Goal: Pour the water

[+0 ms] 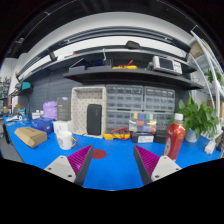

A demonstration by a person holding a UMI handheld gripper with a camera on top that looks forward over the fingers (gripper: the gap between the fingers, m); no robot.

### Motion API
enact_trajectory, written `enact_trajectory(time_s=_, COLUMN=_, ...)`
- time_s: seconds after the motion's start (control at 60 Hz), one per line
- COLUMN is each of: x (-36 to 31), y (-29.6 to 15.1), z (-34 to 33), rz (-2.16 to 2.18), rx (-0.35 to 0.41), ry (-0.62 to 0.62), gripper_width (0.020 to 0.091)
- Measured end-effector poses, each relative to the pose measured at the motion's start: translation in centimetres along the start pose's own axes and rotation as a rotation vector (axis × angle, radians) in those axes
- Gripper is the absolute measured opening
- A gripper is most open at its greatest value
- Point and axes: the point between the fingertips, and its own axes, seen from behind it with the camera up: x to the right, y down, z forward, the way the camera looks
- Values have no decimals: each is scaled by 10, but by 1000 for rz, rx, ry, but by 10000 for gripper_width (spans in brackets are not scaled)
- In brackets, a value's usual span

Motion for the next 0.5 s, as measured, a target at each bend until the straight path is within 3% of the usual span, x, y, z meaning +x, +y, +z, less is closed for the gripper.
enact_trajectory(time_s=0.05, x=15, y=-19, z=13, rz=-14, rx=19, ry=3, gripper_width=824)
enact_trajectory(time_s=0.333, x=138, y=16, z=-7, rz=37, rx=-9, ry=234, gripper_width=822)
enact_trajectory(time_s=0.5, x=189, y=12, z=29, rz=93, rx=-1, ry=251, gripper_width=816)
